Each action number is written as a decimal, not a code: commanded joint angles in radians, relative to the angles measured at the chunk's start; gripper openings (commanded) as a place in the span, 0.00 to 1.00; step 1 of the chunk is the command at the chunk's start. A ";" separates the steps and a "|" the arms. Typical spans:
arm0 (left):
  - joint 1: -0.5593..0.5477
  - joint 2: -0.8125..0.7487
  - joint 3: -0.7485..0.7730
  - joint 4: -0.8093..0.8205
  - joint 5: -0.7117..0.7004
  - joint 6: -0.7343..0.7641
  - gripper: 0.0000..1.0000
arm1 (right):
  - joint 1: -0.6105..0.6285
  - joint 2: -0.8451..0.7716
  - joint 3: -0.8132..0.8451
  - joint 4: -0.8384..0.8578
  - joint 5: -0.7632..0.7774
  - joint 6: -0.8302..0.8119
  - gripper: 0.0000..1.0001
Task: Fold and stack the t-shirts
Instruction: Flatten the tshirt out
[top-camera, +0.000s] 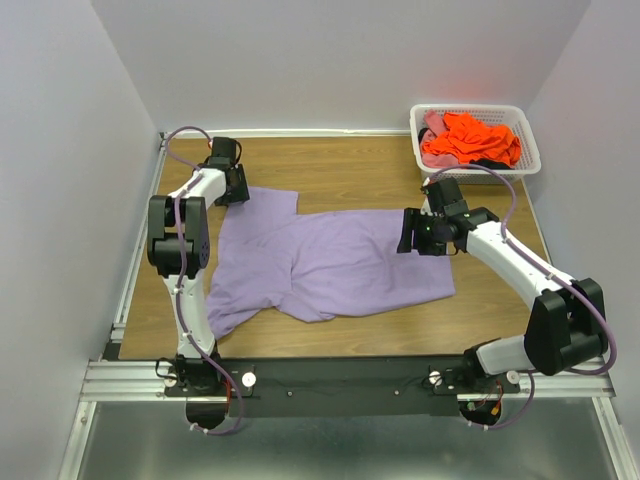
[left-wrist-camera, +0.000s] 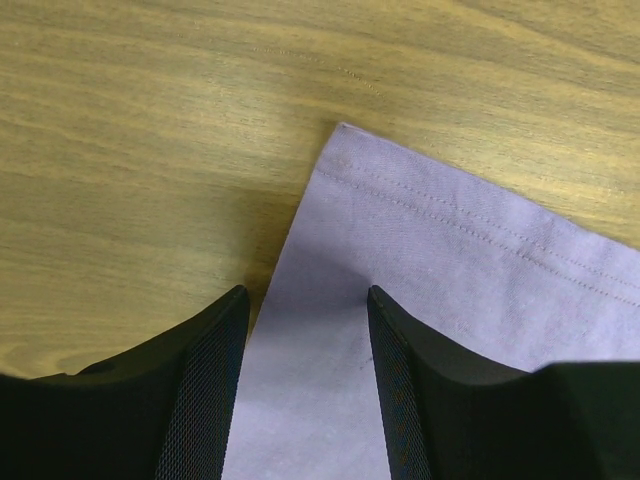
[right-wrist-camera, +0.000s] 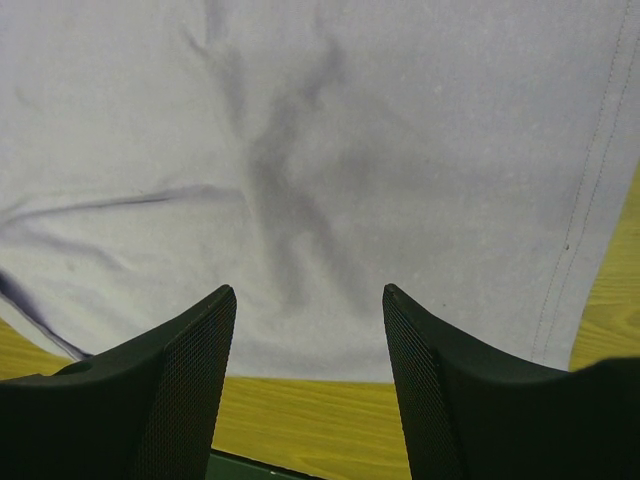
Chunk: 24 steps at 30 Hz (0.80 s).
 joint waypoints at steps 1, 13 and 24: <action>-0.005 0.063 0.002 -0.037 -0.011 0.003 0.53 | -0.001 0.014 -0.008 0.026 0.032 -0.001 0.68; -0.016 0.091 -0.006 -0.059 -0.014 0.027 0.00 | -0.002 0.051 0.031 0.049 0.067 -0.016 0.68; -0.015 0.028 -0.021 -0.039 -0.042 0.032 0.00 | -0.082 0.227 0.117 0.221 0.363 -0.042 0.56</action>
